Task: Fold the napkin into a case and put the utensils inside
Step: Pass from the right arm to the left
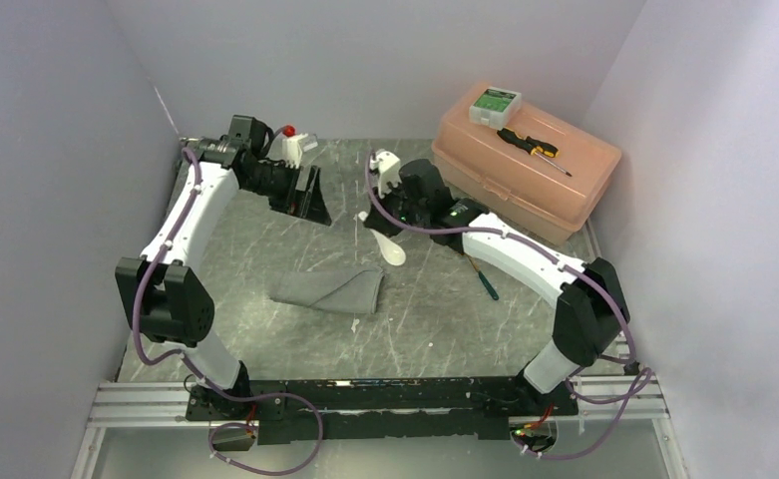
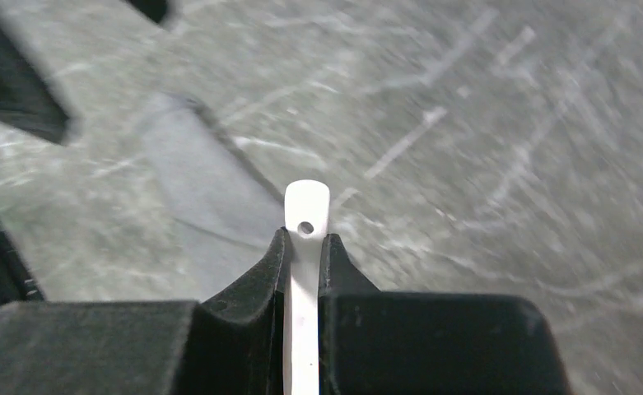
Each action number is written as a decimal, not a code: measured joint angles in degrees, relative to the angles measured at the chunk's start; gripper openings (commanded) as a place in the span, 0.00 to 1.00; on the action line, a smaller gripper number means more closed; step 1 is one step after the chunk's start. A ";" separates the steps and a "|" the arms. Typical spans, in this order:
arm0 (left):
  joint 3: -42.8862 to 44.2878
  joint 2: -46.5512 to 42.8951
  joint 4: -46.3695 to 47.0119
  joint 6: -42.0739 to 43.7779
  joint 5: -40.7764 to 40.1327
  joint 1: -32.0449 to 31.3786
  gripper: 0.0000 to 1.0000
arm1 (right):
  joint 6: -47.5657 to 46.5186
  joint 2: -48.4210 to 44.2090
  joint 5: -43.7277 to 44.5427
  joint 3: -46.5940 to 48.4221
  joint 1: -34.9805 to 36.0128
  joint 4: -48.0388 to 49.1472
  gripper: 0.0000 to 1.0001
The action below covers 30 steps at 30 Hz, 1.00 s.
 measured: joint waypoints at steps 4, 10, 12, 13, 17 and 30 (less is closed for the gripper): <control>-0.98 -0.74 3.89 -6.97 7.96 0.15 0.87 | -0.20 -1.53 -2.16 -0.02 4.68 4.76 0.00; -2.93 -4.66 8.00 -13.81 16.04 0.13 0.67 | -0.09 -1.92 -3.23 -1.31 7.80 12.72 0.00; -3.69 -5.40 8.26 -14.62 17.99 0.13 0.65 | -0.04 -1.92 -3.52 -1.92 8.02 14.78 0.00; -4.13 -5.57 8.31 -15.15 18.88 0.13 0.64 | -0.04 -1.92 -3.56 -2.19 8.11 15.67 0.00; -5.20 -5.60 8.48 -15.50 19.89 0.44 0.61 | 0.04 -1.92 -3.63 -3.23 8.28 18.08 0.00; -5.20 -5.57 6.14 -14.16 20.13 0.63 0.72 | 0.11 -3.76 -4.50 -3.85 9.03 22.27 0.00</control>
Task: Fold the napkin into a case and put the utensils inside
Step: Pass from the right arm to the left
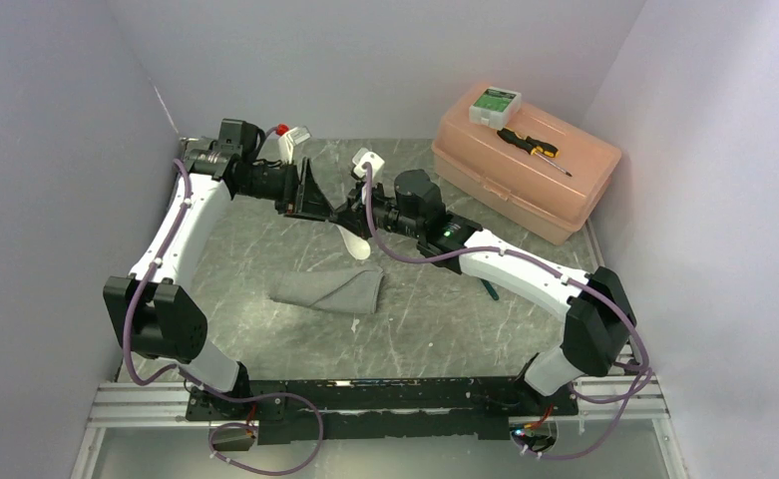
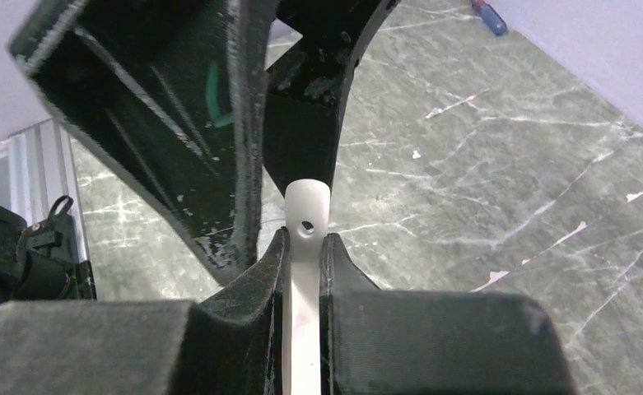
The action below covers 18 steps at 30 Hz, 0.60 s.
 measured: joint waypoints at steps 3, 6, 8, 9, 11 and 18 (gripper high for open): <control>0.02 0.00 0.02 0.00 0.11 0.15 0.60 | 0.00 -0.17 -0.68 0.00 0.17 0.66 0.00; 0.02 0.00 -0.11 -0.24 0.70 0.33 0.43 | 0.00 -0.17 -0.74 0.00 0.17 0.66 0.00; 0.02 0.00 -0.37 -0.44 1.46 0.50 0.30 | 0.00 -0.17 -0.72 0.00 0.20 0.66 0.00; 0.02 0.00 -0.48 -0.57 1.88 0.66 0.25 | 0.00 -0.17 -0.74 0.00 0.22 0.66 0.00; 0.02 0.00 -1.01 -0.35 2.03 1.25 0.19 | 0.00 -0.17 -0.66 0.00 0.22 0.85 0.00; 0.07 0.13 -2.56 0.52 2.75 2.82 0.11 | -0.04 0.57 -1.55 0.28 0.74 1.40 0.02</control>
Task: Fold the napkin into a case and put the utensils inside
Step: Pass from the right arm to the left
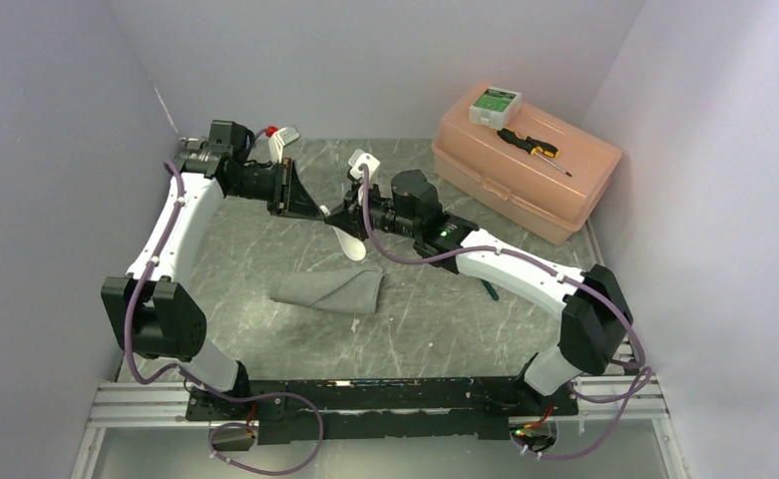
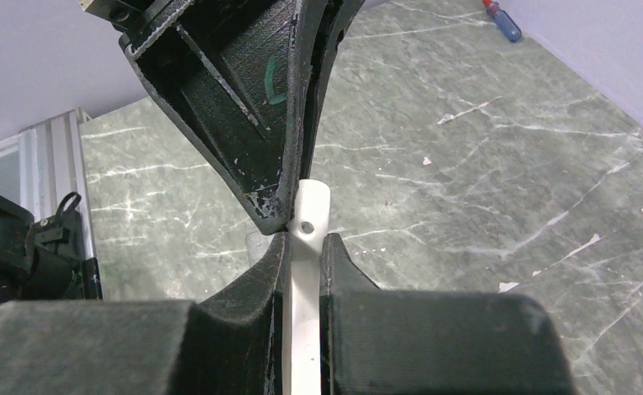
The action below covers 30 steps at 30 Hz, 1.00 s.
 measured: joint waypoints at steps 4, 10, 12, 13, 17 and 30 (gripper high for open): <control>0.00 0.39 -1.49 0.46 0.17 0.72 0.11 | -0.04 0.81 -0.63 0.26 0.17 0.35 0.03; 0.11 1.18 -2.38 1.29 1.84 1.33 0.37 | -0.17 1.62 -1.75 0.74 0.83 0.26 0.02; 0.17 1.18 -2.29 1.29 2.10 1.33 0.37 | -0.20 1.97 -2.62 1.05 1.53 0.24 0.02; 0.20 1.18 -2.34 1.25 2.14 1.31 0.35 | -0.37 2.14 -2.60 1.38 1.92 0.15 0.02; 0.20 1.18 -2.34 1.42 2.32 1.60 0.22 | -0.55 2.16 -2.62 1.84 1.92 -0.22 0.02; 1.95 1.40 -7.50 7.30 2.43 1.68 0.39 | -2.78 2.16 -2.32 2.40 2.69 -1.05 0.01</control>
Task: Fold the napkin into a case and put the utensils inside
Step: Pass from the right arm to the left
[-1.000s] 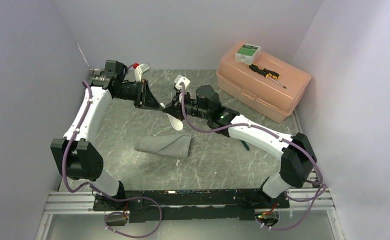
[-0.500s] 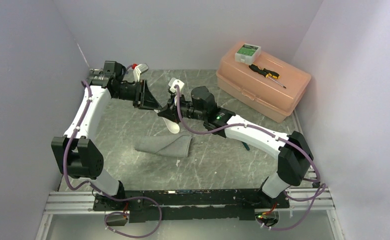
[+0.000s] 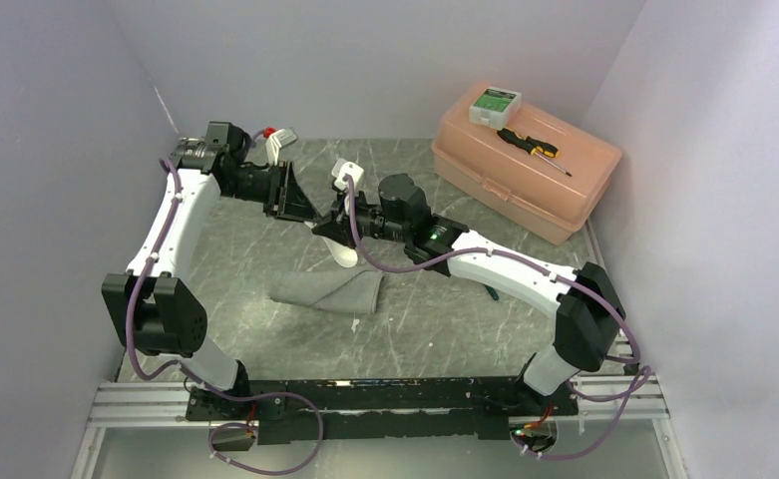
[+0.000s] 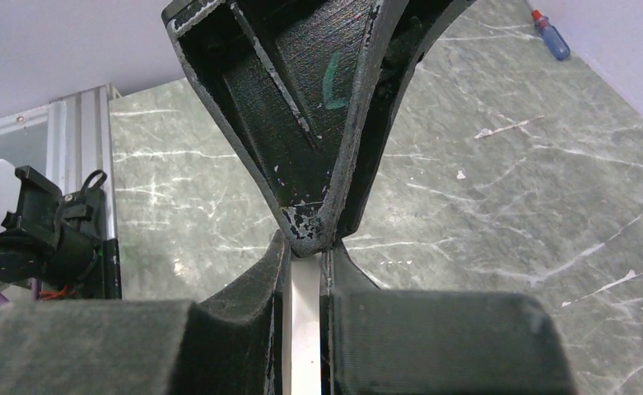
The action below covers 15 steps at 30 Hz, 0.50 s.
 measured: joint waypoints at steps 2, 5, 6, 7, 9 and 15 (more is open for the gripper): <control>0.00 0.00 -0.17 0.20 -0.02 0.00 0.38 | -0.24 0.00 0.02 0.00 0.00 -0.07 0.01; 0.00 0.00 -0.70 0.74 -0.26 0.00 0.31 | -0.44 0.00 0.07 0.00 0.00 -0.31 0.01; 0.00 0.00 -1.07 1.31 -0.44 0.02 0.28 | -0.46 0.00 0.04 0.00 0.00 -0.35 0.01; 0.00 0.00 -1.31 1.73 -0.70 0.02 0.24 | -0.46 0.00 0.02 0.00 0.04 -0.42 0.01; 0.00 0.00 -1.68 2.45 -0.98 0.09 0.14 | -0.50 0.00 0.02 0.00 0.09 -0.55 0.01; 0.00 0.00 -2.89 3.58 -1.51 0.28 0.03 | -1.25 -0.02 0.48 -0.02 0.35 -1.18 0.06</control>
